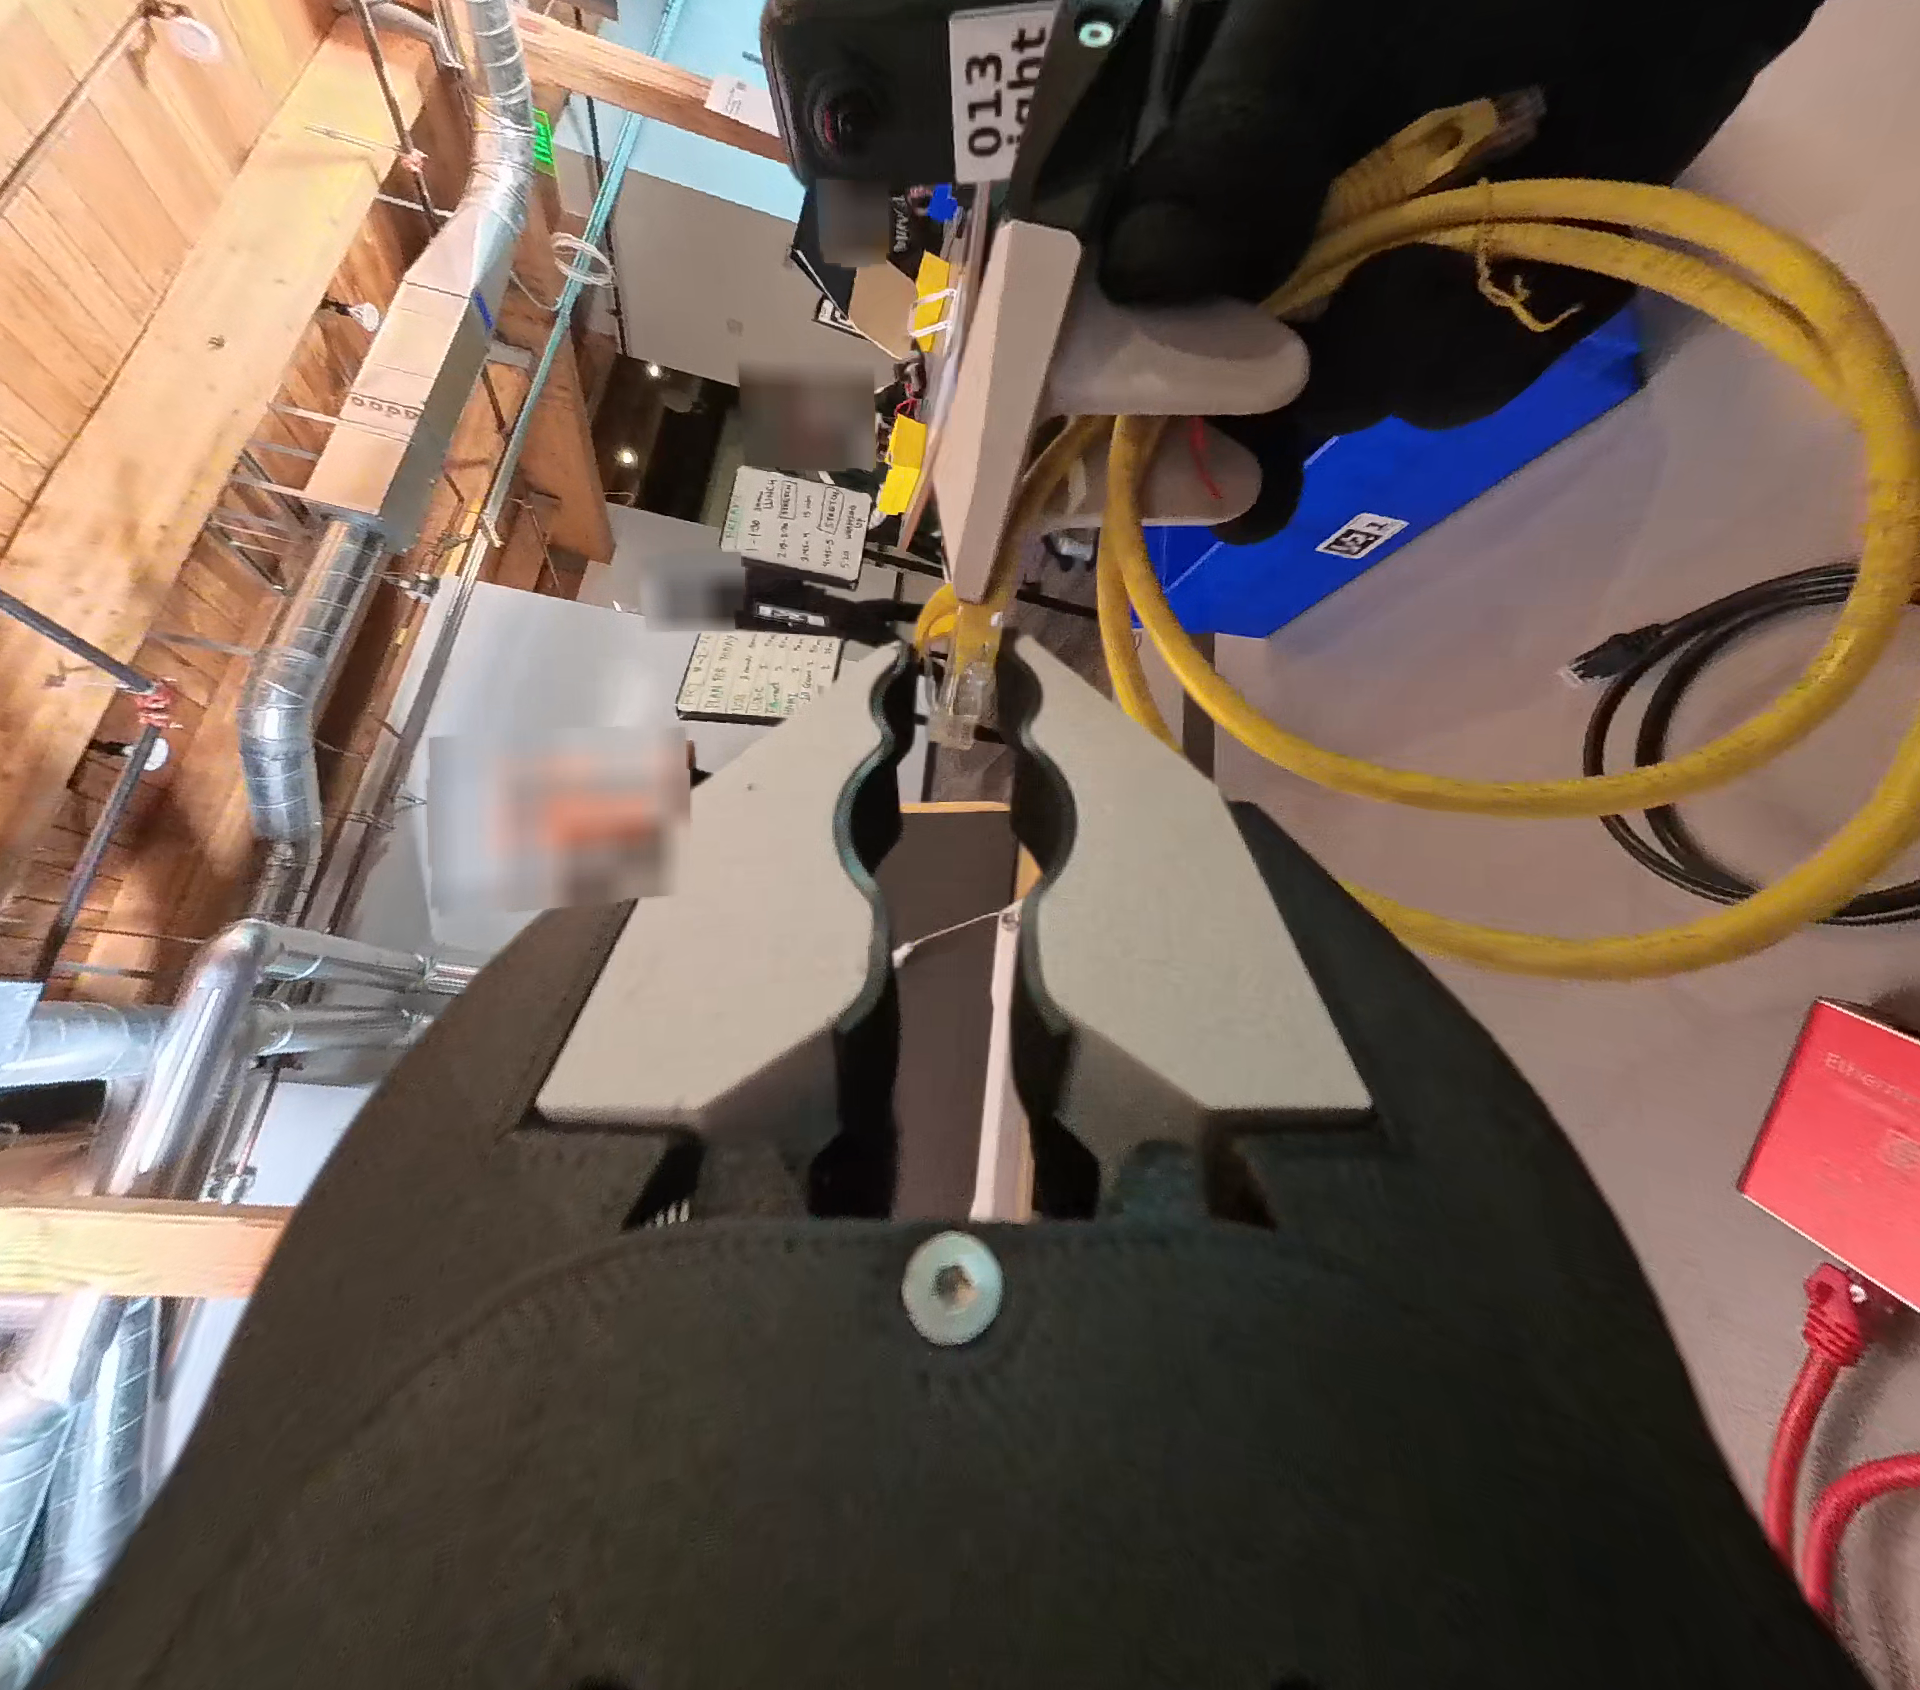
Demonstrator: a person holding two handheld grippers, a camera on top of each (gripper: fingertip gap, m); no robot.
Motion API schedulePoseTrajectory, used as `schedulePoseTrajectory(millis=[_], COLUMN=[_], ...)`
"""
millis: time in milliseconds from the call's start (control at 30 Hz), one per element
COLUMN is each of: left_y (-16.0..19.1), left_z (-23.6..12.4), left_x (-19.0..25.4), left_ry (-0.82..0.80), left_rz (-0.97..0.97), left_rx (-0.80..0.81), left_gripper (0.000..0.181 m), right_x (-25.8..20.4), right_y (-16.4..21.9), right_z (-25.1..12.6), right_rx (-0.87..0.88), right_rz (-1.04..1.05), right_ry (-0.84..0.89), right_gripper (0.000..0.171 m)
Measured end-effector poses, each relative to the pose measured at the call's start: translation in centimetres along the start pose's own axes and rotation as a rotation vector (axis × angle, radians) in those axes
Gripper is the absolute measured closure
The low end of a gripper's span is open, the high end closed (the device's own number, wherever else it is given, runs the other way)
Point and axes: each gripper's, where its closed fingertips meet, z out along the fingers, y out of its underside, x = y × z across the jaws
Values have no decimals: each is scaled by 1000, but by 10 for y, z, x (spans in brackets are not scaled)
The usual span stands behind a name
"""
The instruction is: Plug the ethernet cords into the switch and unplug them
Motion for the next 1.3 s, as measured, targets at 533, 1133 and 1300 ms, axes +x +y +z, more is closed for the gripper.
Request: schedulePoseTrajectory(millis=[533, 1133, 1300], left_y=[-6, 101, 136], left_z=[-5, -20, -21], left_x=[-8, 162, 243], left_ry=[-17, 827, 1001], left_rz=[-81, -317, -213], left_rx=[11, -216, -300], left_gripper=[172, 103, 96], right_x=[-7, 16, 20], right_y=[-6, -13, -7], right_z=[-4, -67, -68], right_rx=[47, 28, -4], right_rz=[-7, -55, -62], right_ry=[-45, 171, 196], right_gripper=[162, 162, 162])
